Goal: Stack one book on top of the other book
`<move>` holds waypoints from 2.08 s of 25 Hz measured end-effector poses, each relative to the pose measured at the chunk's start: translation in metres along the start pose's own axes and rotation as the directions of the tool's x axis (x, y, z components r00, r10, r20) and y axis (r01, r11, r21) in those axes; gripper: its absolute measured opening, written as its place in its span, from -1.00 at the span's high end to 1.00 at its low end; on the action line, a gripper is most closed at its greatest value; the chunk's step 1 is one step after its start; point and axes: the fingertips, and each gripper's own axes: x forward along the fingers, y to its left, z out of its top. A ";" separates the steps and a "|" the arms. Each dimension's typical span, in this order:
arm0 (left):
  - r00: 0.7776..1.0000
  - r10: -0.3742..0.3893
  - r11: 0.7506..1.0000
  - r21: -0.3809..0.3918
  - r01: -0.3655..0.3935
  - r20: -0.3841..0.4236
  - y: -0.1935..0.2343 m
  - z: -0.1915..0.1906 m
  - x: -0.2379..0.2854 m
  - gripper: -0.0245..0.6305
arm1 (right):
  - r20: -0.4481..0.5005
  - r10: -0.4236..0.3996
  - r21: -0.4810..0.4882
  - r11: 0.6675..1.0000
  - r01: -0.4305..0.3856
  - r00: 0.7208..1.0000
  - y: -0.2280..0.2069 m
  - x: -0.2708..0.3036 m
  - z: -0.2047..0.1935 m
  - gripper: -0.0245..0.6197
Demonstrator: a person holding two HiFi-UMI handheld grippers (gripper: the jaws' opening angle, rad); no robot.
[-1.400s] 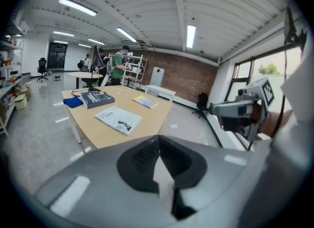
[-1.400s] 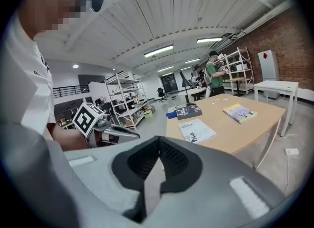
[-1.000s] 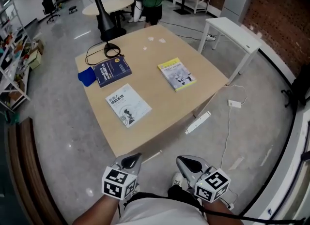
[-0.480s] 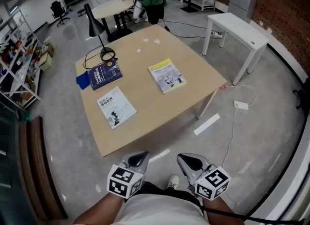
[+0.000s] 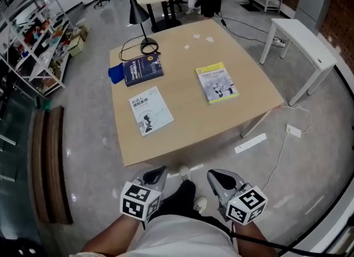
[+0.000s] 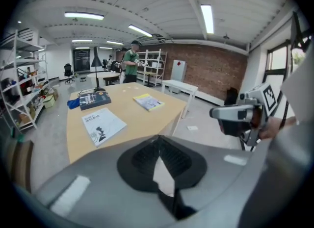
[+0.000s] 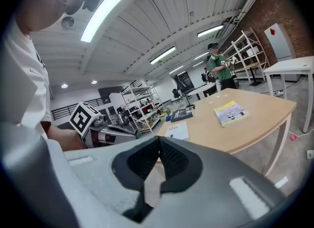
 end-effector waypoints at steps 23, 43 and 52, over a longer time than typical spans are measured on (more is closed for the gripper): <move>0.975 0.198 0.866 -0.449 -0.221 -0.099 0.208 -0.029 0.109 0.78 | -0.412 0.093 -0.113 0.982 -0.153 0.906 -0.095 0.250 -0.011 0.92; 0.982 0.048 0.771 -0.619 -0.154 -0.185 0.255 -0.069 0.164 0.27 | -0.674 -0.018 -0.079 0.996 -0.048 0.738 -0.149 0.345 -0.084 0.34; 0.982 0.028 0.781 -0.609 -0.139 -0.189 0.242 -0.075 0.161 0.32 | -0.686 -0.017 -0.120 0.989 -0.090 0.727 -0.138 0.328 -0.085 0.34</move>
